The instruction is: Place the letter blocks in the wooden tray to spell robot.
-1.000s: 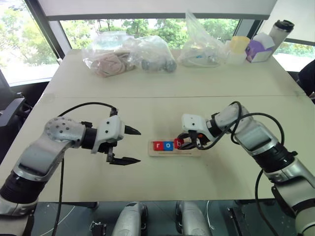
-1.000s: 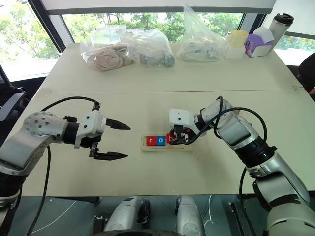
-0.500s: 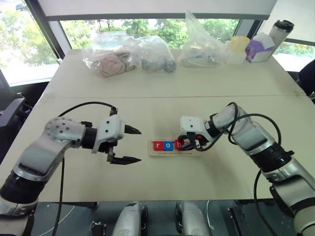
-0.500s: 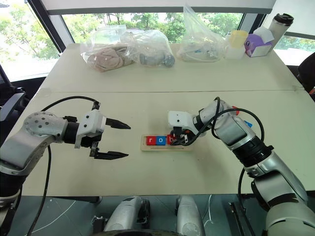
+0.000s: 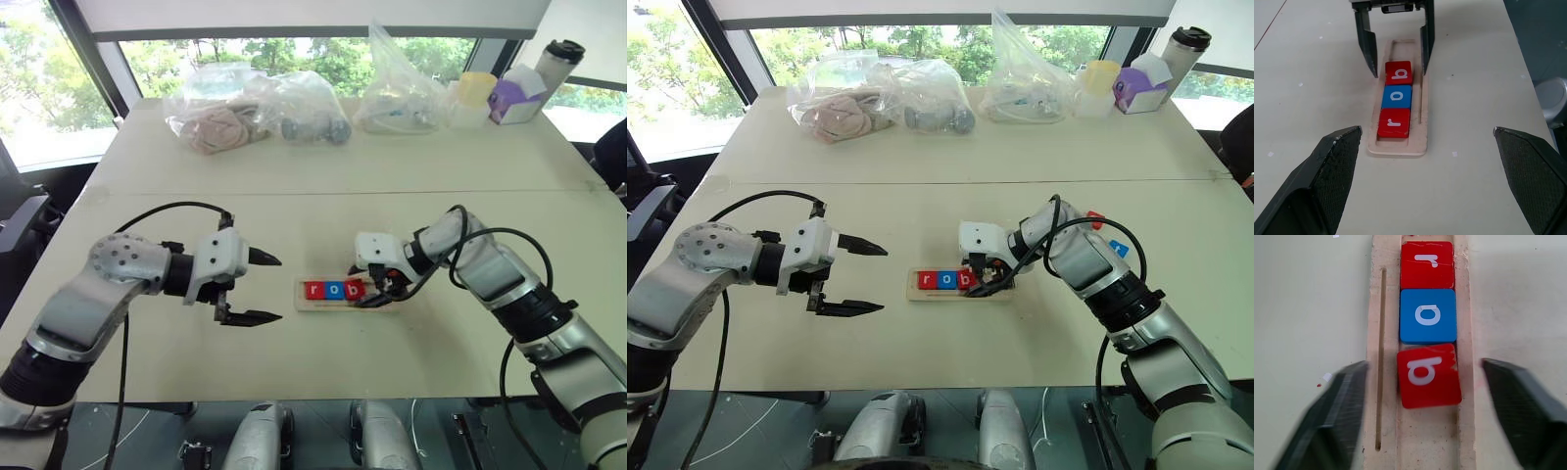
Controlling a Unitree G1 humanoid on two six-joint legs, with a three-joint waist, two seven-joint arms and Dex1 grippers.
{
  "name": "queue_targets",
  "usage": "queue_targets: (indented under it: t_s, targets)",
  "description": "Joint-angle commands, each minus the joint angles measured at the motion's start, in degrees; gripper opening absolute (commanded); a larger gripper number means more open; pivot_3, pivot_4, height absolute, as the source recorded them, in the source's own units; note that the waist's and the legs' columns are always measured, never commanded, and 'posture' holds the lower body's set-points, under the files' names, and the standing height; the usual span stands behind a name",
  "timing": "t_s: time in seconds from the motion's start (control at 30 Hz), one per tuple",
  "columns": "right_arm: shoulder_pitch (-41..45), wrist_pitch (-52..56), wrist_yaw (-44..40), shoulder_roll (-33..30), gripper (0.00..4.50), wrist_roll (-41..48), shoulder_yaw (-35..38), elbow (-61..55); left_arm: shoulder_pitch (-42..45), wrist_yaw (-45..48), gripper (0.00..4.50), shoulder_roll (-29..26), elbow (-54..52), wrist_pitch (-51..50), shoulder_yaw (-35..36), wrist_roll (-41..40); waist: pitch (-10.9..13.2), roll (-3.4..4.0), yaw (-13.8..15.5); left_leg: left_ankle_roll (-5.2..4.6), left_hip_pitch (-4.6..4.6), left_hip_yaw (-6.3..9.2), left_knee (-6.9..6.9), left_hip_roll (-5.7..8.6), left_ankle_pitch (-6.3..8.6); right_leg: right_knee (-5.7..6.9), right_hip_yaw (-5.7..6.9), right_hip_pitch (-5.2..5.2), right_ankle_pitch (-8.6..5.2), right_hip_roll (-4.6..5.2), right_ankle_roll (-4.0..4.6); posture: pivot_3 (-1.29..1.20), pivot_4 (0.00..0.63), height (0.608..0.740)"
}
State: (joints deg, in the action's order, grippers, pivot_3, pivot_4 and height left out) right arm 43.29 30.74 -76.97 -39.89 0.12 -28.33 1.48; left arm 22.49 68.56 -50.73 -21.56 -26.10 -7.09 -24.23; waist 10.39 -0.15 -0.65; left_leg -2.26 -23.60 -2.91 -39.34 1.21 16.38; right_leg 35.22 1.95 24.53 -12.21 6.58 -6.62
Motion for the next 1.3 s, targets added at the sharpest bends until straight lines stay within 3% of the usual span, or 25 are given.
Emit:
queue_targets:
  t_s: [0.03,0.27,0.5,0.67,0.77,0.97,1.13,1.3]
  targets:
    - [1.9,0.2,-0.6,-0.2,4.43,0.0,1.0,-0.8,0.1,-0.1,4.50,-0.5,-1.5,0.0,1.5,-0.5,0.0,0.00,0.0,0.00,0.00,0.00,0.00,0.00,0.00,0.00,0.00,0.00,0.00,0.00,0.00,0.00,0.150,0.740]
    - [5.2,2.2,1.2,0.0,4.43,1.7,5.3,0.7,0.1,-0.1,4.50,-0.4,-1.5,0.0,1.4,-0.5,0.0,0.00,0.0,0.01,0.00,0.00,0.00,0.00,0.00,0.01,0.00,0.00,0.00,0.00,0.00,0.00,0.150,0.740]
    - [5.4,-4.1,7.4,-2.2,4.43,0.0,10.5,4.7,0.5,-0.4,4.50,0.3,-1.5,0.0,0.7,-0.3,0.0,0.00,0.0,0.01,0.00,-0.01,0.00,0.00,0.00,-0.01,0.00,-0.01,0.00,0.01,0.00,0.00,0.150,0.740]
    - [4.6,-0.3,19.7,-2.1,4.43,-0.9,18.3,6.3,0.6,-0.8,4.50,1.4,-1.0,-0.1,0.9,-0.9,0.0,0.00,0.0,0.04,0.01,-0.01,0.01,0.00,-0.02,0.01,0.00,-0.01,0.00,0.01,0.00,0.00,0.150,0.740]
    - [1.2,6.6,31.2,-2.4,4.43,-4.0,24.0,6.2,1.6,-0.7,4.50,2.9,-0.7,-0.7,0.7,-1.8,0.0,0.00,0.3,0.05,0.01,0.01,0.01,-0.01,-0.03,0.00,0.00,-0.03,0.00,0.01,0.01,0.00,0.150,0.740]
    - [-1.5,25.5,52.7,6.2,4.43,-4.4,38.0,6.0,3.1,0.5,4.50,4.4,0.7,0.1,-0.5,-0.9,0.0,0.00,-0.2,0.07,0.01,-0.02,0.02,0.00,-0.04,0.00,-0.02,-0.02,0.01,0.03,0.01,0.00,0.150,0.740]
    - [-0.4,32.0,67.9,15.5,4.43,-3.2,49.5,8.2,4.3,1.0,4.50,5.1,1.5,0.5,-1.5,-0.5,0.0,0.04,-0.2,0.14,0.11,0.00,0.12,-0.04,-0.09,0.09,-0.04,-0.02,0.01,-0.05,0.02,0.00,0.150,0.740]
    - [-0.5,33.0,76.0,20.7,4.43,-2.5,54.0,8.2,4.3,1.3,4.50,5.0,1.5,0.2,-1.3,-0.2,0.0,0.06,-0.3,0.14,0.10,-0.01,0.12,-0.03,-0.09,0.09,-0.06,-0.02,0.01,-0.05,0.01,0.00,0.150,0.740]
